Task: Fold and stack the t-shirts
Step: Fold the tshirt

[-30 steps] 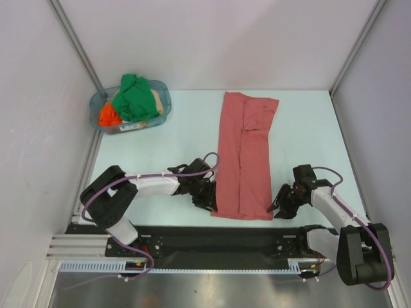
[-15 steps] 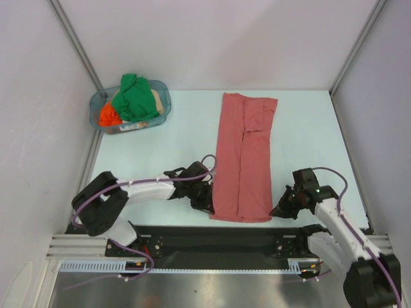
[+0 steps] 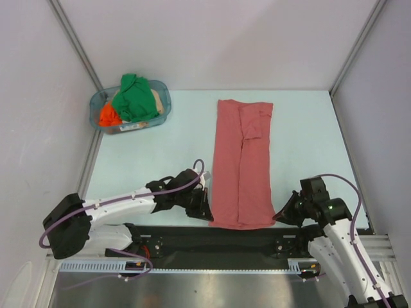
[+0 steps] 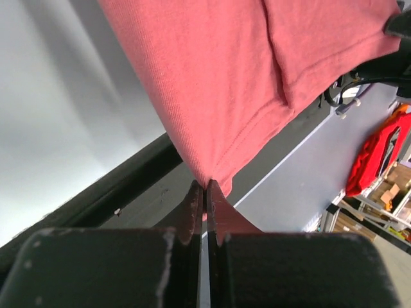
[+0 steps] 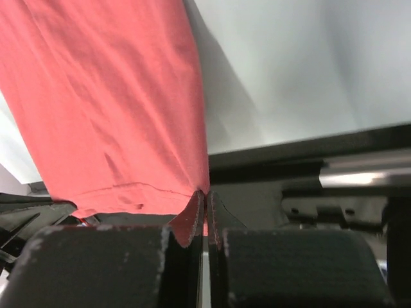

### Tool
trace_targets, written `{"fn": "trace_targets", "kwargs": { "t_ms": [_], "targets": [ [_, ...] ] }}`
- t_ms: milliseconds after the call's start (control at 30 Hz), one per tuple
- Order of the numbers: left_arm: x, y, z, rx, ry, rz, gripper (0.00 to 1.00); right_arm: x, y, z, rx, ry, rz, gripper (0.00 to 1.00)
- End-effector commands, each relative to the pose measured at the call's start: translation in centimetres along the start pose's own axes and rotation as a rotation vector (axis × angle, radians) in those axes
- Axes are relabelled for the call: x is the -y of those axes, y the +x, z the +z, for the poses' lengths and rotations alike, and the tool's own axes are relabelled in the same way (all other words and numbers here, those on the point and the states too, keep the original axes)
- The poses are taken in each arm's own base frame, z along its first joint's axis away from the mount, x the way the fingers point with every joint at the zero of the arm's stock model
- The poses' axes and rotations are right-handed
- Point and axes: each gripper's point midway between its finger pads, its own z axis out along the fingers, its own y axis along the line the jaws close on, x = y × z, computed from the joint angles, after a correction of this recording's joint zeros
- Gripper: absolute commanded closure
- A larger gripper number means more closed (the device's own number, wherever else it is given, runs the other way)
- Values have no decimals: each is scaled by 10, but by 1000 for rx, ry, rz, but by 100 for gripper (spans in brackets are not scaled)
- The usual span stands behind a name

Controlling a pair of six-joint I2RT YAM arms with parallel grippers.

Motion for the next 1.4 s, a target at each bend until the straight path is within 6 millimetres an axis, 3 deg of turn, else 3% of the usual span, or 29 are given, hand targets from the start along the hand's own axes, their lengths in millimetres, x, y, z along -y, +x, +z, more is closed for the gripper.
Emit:
{"fn": "trace_targets", "kwargs": {
  "t_ms": [0,33,67,100,133,167,233,267,300,367,400,467,500,567,600,767,933,1167,1333,1367],
  "targets": [
    [17,-17,-13,45,11,4,100,-10,-2,-16,-8,12,17,100],
    [20,-24,-12,38,11,6,100,-13,-8,-13,-28,49,12,100],
    [13,-37,-16,49,-16,-21,100,-29,-23,-19,6,27,-11,100],
    [29,-60,-24,94,9,11,100,-38,-37,-18,33,25,-27,100],
    [28,-74,-23,96,0,0,100,-46,-49,-18,42,25,-36,100],
    [34,-107,-35,161,15,-19,100,-57,-71,-17,43,37,-41,100],
    [33,-139,-40,202,5,-26,100,-79,-103,-18,70,-9,-64,100],
    [38,-171,-43,230,19,-40,100,-78,-122,-7,42,28,-58,100],
    [37,-184,-39,221,12,-30,100,-101,-148,-17,96,-10,-92,100],
    [35,-222,-29,206,-3,-38,100,-101,-177,2,55,26,-89,100],
    [36,-234,-26,204,1,-39,100,-119,-199,-2,80,-6,-107,100],
    [32,-265,-17,207,7,-59,100,-132,-218,6,80,-20,-132,100],
    [32,-273,-15,214,10,-68,100,-124,-233,21,53,5,-104,100],
    [31,-295,-14,239,17,-73,100,-136,-253,25,59,-14,-116,100],
    [21,-297,-4,214,6,-95,99,-133,-259,37,32,-9,-111,100],
    [-2,-319,-6,253,-1,-143,100,-141,-286,52,25,-24,-125,100],
    [-22,-332,2,243,0,-183,100,-140,-294,76,-20,-28,-121,100],
    [-29,-347,13,238,10,-201,100,-136,-300,95,-54,-24,-123,100],
    [-37,-352,24,217,7,-217,86,-135,-311,102,-45,-9,-134,100],
    [-38,-358,22,232,-4,-201,81,-133,-314,105,-41,-5,-137,94]
  ]
}}
